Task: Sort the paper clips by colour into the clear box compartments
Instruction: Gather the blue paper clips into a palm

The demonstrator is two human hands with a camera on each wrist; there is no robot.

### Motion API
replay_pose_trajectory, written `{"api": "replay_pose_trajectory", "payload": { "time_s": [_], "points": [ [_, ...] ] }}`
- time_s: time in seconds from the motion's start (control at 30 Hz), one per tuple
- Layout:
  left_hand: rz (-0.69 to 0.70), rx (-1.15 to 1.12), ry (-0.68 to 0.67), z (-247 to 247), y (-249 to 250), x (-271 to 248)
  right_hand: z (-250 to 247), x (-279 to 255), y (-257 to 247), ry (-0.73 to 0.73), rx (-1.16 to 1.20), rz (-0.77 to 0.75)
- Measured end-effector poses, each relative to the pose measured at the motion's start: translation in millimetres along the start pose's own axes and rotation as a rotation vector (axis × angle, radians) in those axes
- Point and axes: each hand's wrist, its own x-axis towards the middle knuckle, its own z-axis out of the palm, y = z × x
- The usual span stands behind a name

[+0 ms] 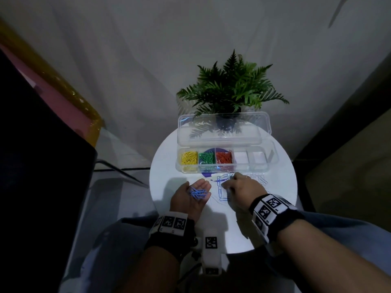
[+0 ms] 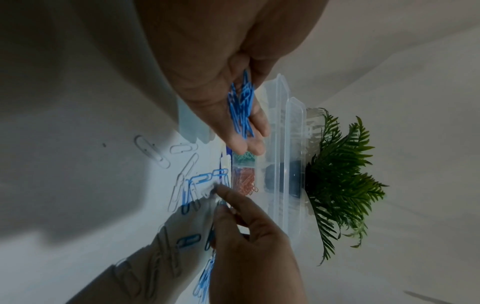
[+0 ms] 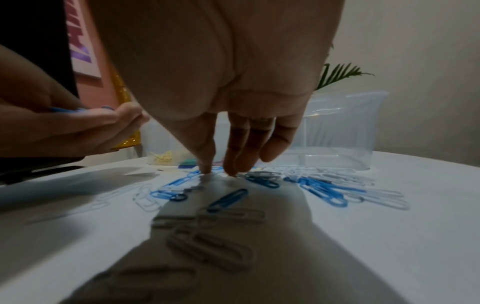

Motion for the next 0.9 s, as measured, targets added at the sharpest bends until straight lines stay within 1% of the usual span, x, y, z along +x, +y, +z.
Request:
{"api": "replay_pose_trajectory", "payload": {
  "time_s": [0.1,0.17,0.2,0.3,0.37,0.6,0.77,0.83,0.9],
  "points": [
    [0.002,0.001,-0.003,2,0,-1,-3,0,4,0.094,0.039,0.036],
    [0.005,-0.002,0.003,2,0,0,-3,-2,6,0.122,0.052,0.003],
    [0.008,-0.004,0.002,2,0,0,-2,-3,6,0.103,0.057,-0.032],
    [0.008,0.001,-0.004,2,0,1,1,-3,3,-0.029,0.010,-0.142],
    [0.010,0.022,-0.013,1,-1,2,1,-2,0,-0.048,-0.037,-0.159],
    [-0.004,0.011,-0.027,-2,-1,4,1,6,2,0.019,-0.013,-0.117],
    [-0.011,0.008,-0.006,-3,-2,9,2,9,4,-0.011,-0.051,-0.084],
    [-0.010,0.001,-0.015,-4,-2,10,-1,6,4,0.016,0.009,-0.090],
    [-0.003,-0.005,-0.021,-5,-2,11,-6,3,2,0.071,0.174,-0.068]
  ]
}}
